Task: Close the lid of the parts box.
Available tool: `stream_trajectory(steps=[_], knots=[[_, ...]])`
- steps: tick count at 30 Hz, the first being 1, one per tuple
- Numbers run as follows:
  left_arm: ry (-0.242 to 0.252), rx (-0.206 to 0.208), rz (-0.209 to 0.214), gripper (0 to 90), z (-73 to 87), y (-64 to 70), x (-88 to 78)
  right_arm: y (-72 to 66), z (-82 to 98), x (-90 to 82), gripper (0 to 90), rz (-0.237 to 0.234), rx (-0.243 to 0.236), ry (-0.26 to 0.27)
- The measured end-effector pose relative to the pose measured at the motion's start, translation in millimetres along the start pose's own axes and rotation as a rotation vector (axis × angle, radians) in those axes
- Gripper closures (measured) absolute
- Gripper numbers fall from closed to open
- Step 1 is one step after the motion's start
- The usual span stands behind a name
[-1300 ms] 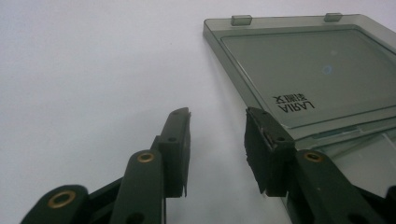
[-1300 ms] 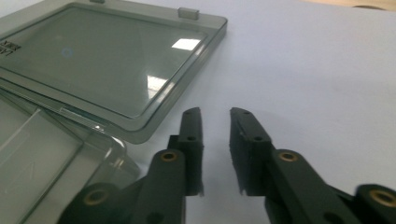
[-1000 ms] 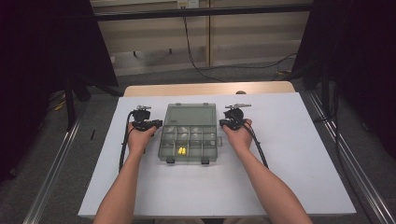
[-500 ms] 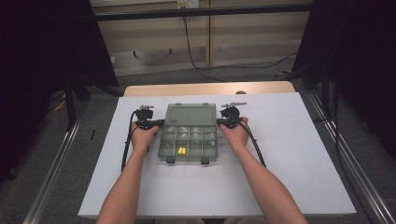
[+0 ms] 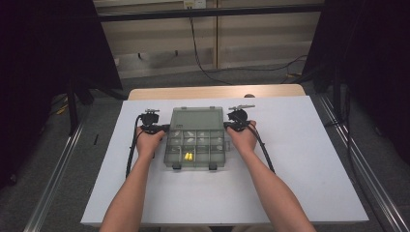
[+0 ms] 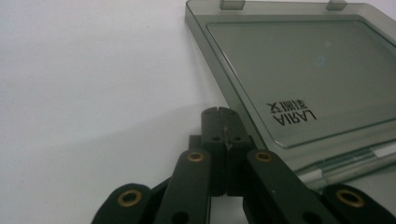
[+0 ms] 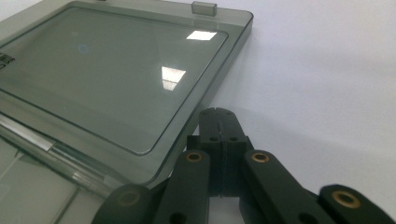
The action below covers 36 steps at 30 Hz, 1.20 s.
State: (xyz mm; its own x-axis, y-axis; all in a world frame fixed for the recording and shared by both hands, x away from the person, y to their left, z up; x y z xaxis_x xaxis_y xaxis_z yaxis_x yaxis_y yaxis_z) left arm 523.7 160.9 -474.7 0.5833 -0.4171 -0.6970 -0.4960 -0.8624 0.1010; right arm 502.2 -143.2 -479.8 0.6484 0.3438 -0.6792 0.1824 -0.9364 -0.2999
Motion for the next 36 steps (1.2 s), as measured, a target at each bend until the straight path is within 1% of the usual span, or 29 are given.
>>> stream_trajectory(steps=[2, 5, 7, 9, 10, 11, 13, 14, 16, 18, 19, 20, 22, 24, 28, 30, 32, 36], knots=[[0.001, -0.007, -0.004, 90.0, -2.3, -0.8, 2.6, 0.7, -1.1, 1.4, 90.0, 0.000, 0.007, 0.001], [-0.012, 0.006, -0.016, 90.0, -7.1, -2.5, 6.8, 1.8, -3.0, 3.2, 90.0, -0.004, 0.017, 0.002], [-0.009, 0.000, -0.019, 90.0, -10.3, -4.4, 10.6, 3.0, -4.2, 4.1, 90.0, -0.014, 0.033, -0.006], [-0.006, -0.014, -0.015, 90.0, -12.8, -7.4, 13.9, 4.2, -6.4, 6.0, 90.0, -0.020, 0.031, -0.010], [-0.002, -0.018, -0.017, 90.0, -14.3, -8.1, 15.9, 4.8, -8.1, 7.0, 90.0, -0.024, 0.032, -0.015], [-0.009, -0.015, -0.016, 90.0, -16.2, -8.9, 17.0, 5.8, -9.8, 8.3, 90.0, -0.026, 0.035, -0.017], [-0.011, -0.010, -0.020, 90.0, -18.9, -10.0, 19.7, 8.0, -12.8, 11.2, 90.0, -0.035, 0.062, -0.018], [-0.010, -0.020, -0.017, 90.0, -20.0, -10.9, 20.8, 8.2, -14.1, 12.4, 90.0, -0.035, 0.072, -0.019], [-0.009, -0.026, -0.014, 90.0, -20.8, -12.4, 22.4, 7.5, -17.2, 14.4, 90.0, -0.023, 0.060, -0.026], [-0.004, -0.029, -0.009, 90.0, -20.0, -13.1, 22.3, 7.6, -19.1, 16.4, 90.0, -0.019, 0.059, -0.025], [0.008, -0.041, -0.003, 90.0, -19.4, -13.8, 22.5, 8.2, -19.4, 17.5, 90.0, -0.025, 0.060, -0.022], [0.007, -0.039, 0.001, 90.0, -18.7, -14.4, 22.3, 9.2, -19.9, 17.9, 90.0, -0.032, 0.065, -0.021], [0.004, -0.042, -0.012, 90.0, -19.4, -12.7, 22.4, 9.4, -20.0, 18.0, 90.0, -0.035, 0.068, -0.024], [0.001, -0.049, -0.015, 90.0, -19.7, -12.4, 22.5, 8.9, -20.4, 18.1, 90.0, -0.031, 0.076, -0.025], [-0.002, -0.047, -0.028, 90.0, -20.0, -11.2, 22.5, 8.5, -20.4, 18.2, 90.0, -0.026, 0.082, -0.024], [-0.001, -0.051, -0.026, 90.0, -19.8, -11.2, 22.5, 7.8, -20.0, 18.3, 90.0, -0.021, 0.079, -0.022], [-0.007, -0.043, -0.042, 90.0, -20.1, -9.3, 22.4, 6.9, -19.7, 18.3, 90.0, -0.013, 0.075, -0.020], [-0.007, -0.052, -0.052, 90.0, -20.4, -8.2, 23.0, 6.7, -19.1, 18.4, 90.0, -0.011, 0.079, -0.019]])
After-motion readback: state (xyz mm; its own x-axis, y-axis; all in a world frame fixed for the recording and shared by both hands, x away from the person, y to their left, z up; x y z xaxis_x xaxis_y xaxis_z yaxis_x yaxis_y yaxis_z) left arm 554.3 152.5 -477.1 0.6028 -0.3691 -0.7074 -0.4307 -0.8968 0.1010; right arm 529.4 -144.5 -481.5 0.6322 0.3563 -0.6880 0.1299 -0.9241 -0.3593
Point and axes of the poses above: each handheld gripper's, and its own axes: x roughly forward along the jaws, z roughly out of its underside, y roughly to its right, the point moved 2 cm from there along x, roughly forward along the jaws, and after that the axes turned 10 degrees about x, right-handed, at the moved point
